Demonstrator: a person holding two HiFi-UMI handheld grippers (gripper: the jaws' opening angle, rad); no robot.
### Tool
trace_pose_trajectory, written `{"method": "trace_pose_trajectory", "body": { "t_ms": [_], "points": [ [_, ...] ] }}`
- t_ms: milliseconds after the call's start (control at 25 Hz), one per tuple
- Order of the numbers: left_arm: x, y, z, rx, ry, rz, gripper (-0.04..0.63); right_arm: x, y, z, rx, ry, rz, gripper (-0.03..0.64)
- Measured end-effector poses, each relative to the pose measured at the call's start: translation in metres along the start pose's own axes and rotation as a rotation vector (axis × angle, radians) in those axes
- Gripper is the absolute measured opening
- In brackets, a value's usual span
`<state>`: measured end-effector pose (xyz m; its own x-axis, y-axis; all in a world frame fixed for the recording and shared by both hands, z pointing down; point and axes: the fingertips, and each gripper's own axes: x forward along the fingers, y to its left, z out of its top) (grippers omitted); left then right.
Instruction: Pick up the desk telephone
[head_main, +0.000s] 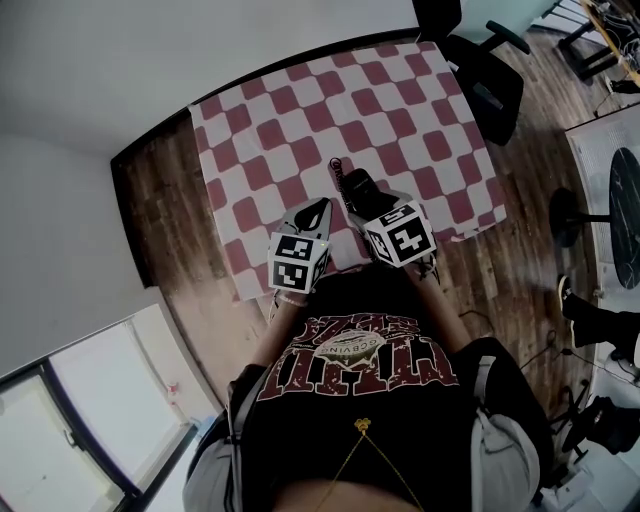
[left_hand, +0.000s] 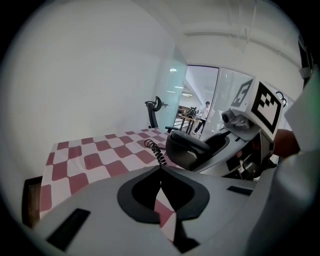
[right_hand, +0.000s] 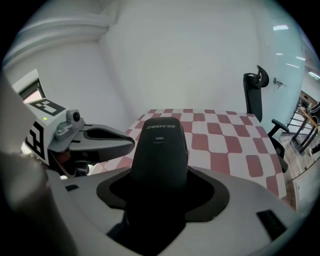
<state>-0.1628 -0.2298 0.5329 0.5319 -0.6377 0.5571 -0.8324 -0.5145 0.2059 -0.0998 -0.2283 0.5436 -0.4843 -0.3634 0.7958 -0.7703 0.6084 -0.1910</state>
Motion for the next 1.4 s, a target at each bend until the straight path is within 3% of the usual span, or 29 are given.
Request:
{"method": "trace_pose_trajectory", "body": {
  "t_ms": [1400],
  "points": [
    [0.024, -0.025, -0.019, 0.005, 0.068, -0.065, 0.008, -0.099, 0.042, 0.037, -0.111, -0.073, 0.063, 0.291]
  ]
}}
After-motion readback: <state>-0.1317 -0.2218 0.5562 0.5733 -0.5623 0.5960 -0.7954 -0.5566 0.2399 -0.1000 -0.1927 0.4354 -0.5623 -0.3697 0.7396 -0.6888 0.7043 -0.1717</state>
